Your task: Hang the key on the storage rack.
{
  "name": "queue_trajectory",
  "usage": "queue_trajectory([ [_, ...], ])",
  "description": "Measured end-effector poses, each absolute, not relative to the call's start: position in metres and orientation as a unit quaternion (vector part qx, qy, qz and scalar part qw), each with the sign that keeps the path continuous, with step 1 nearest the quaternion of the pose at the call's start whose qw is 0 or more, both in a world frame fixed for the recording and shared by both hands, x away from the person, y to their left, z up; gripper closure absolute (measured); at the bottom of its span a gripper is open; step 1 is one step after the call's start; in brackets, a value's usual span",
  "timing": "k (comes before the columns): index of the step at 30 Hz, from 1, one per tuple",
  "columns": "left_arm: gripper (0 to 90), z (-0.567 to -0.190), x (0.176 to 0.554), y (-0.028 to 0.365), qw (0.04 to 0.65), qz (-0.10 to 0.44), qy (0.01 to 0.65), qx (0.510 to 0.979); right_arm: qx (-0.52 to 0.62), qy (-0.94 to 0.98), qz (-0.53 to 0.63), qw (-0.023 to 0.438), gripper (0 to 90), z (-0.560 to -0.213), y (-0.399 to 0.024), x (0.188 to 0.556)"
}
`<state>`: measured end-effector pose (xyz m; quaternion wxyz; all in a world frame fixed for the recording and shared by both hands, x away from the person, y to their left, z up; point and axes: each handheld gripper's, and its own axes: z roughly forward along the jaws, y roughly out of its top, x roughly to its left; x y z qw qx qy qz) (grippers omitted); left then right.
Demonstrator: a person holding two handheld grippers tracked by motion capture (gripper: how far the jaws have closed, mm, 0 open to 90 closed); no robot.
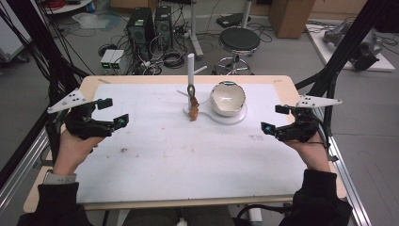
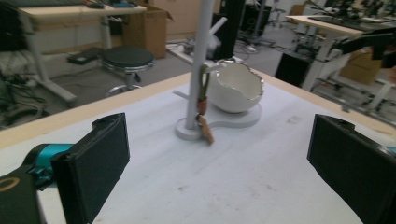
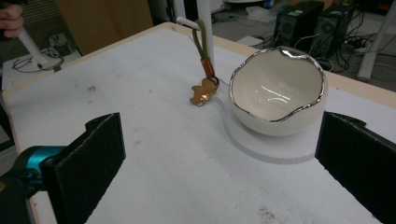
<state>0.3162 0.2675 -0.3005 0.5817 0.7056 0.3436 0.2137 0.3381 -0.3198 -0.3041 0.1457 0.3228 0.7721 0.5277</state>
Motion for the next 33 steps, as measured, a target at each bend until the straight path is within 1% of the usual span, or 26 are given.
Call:
queue_trajectory([
  [6, 6.1, -0.299, 0.308, 0.3, 0.593, 0.229, 0.366, 0.68, 0.327, 0.756, 0.546, 0.155, 1.0, -0.3, -0.328, 0.337],
  [10, 6.1, -0.302, 0.307, 0.308, 0.598, 0.225, 0.36, 0.68, 0.335, 0.748, 0.551, 0.157, 1.0, -0.299, -0.332, 0.337],
  [13, 6.2, -0.302, 0.307, 0.309, 0.6, 0.226, 0.36, 0.678, 0.338, 0.745, 0.552, 0.158, 1.0, -0.299, -0.333, 0.337],
  [16, 6.1, -0.303, 0.308, 0.306, 0.589, 0.232, 0.358, 0.686, 0.339, 0.746, 0.551, 0.159, 1.0, -0.3, -0.334, 0.337],
  [26, 6.1, -0.311, 0.314, 0.293, 0.562, 0.227, 0.356, 0.711, 0.339, 0.745, 0.553, 0.158, 1.0, -0.3, -0.335, 0.334],
  [33, 6.2, -0.314, 0.317, 0.29, 0.555, 0.227, 0.356, 0.717, 0.341, 0.745, 0.55, 0.158, 1.0, -0.302, -0.336, 0.334],
])
